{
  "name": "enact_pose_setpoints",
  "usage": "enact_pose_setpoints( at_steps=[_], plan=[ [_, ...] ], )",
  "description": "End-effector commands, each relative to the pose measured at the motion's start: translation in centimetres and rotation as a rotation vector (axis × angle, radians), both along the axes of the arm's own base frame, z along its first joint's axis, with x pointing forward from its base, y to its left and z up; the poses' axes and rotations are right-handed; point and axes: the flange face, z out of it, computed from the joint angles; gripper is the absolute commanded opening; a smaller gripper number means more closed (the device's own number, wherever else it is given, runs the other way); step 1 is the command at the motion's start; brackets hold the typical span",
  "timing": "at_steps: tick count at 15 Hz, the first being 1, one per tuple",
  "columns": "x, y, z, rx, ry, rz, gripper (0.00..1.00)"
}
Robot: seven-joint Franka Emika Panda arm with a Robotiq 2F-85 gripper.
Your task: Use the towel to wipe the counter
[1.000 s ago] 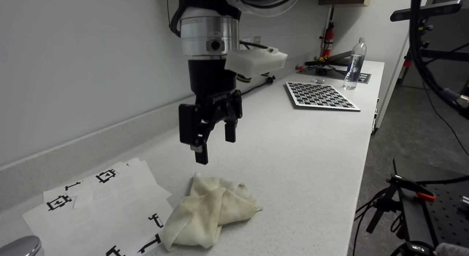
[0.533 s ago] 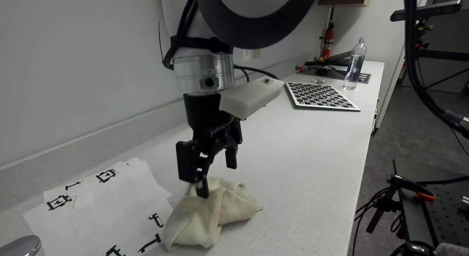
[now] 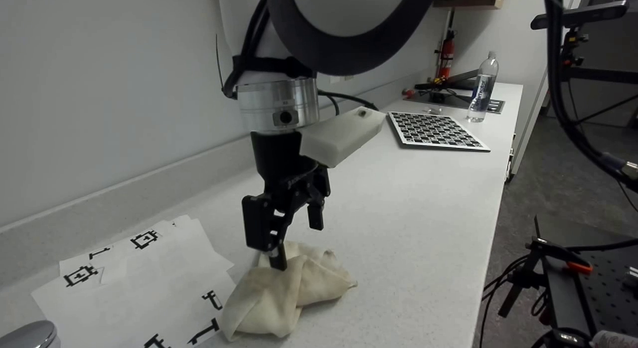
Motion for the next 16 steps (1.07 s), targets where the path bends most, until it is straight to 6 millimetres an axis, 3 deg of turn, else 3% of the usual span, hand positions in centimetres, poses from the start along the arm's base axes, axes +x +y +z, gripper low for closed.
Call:
enact_pose_setpoints(
  at_steps=[1,6,10,11,12,14,16],
  plan=[
    [1.3,0.1,-2.7,-0.022,-0.018,0.009,1.00],
    [2.0,0.5,-7.3,-0.003,-0.020,0.010,1.00],
    [2.9,0.7,-9.3,-0.014,-0.045,0.014,1.00],
    [3.1,0.7,-9.5,-0.017,-0.051,0.016,0.95],
    [3.3,0.7,-9.7,-0.022,-0.052,0.017,0.74],
    [3.5,0.8,-10.1,-0.021,-0.052,0.014,0.69],
    [3.6,0.9,-10.2,-0.016,-0.050,0.010,0.53]
  ],
)
